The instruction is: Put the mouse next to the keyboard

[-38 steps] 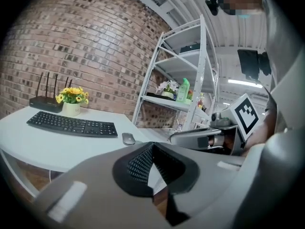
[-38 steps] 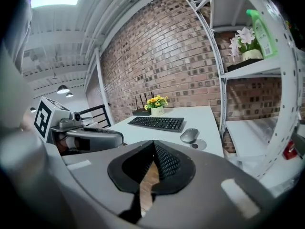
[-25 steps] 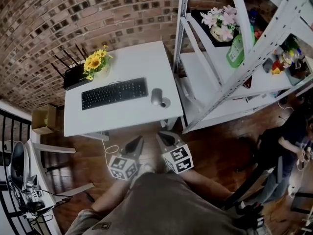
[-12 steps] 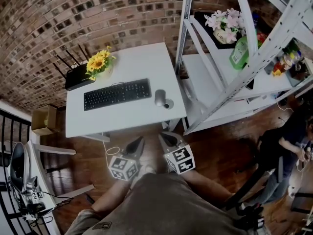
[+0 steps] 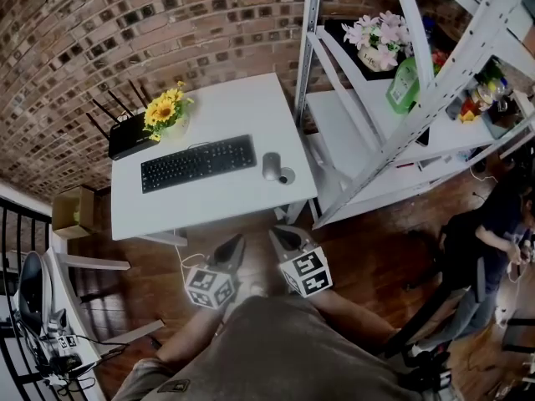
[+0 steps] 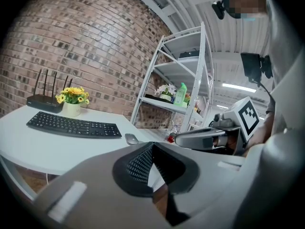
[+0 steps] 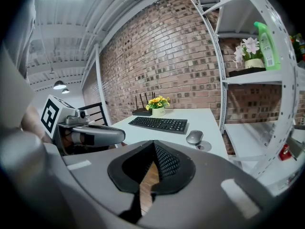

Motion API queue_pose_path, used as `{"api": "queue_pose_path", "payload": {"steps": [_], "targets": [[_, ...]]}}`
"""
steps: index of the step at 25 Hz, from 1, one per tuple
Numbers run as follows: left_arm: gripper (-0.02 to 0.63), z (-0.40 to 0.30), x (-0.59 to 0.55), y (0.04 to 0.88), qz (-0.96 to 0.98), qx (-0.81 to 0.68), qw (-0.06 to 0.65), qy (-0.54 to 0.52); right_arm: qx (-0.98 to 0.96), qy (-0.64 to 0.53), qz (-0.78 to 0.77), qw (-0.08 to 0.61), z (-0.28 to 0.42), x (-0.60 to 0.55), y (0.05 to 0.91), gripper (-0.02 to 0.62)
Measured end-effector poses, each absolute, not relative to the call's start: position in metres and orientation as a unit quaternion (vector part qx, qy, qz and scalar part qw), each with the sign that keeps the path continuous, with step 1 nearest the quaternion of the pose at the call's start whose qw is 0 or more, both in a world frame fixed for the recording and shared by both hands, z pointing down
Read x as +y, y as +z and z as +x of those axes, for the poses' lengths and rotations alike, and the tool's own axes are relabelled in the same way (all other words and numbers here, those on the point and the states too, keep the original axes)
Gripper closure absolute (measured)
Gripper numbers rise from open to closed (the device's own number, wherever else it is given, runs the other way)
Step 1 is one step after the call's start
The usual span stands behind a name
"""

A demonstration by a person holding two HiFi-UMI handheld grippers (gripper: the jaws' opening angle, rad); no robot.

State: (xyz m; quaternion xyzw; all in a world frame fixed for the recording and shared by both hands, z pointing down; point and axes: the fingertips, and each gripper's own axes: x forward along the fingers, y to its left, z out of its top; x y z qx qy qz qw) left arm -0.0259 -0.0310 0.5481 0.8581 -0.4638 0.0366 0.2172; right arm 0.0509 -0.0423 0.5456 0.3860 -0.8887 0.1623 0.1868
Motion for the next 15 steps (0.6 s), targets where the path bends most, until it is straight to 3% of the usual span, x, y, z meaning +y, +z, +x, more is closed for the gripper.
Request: {"api": "queue_pose_path", "payload": {"steps": [15], "targets": [[0.604,-0.0351,-0.0263,0.5443,0.861,-0.461,0.214,0.035,-0.888,0.157,0.386,0.195,0.0416,-0.0342,0.5438,0.583]]}}
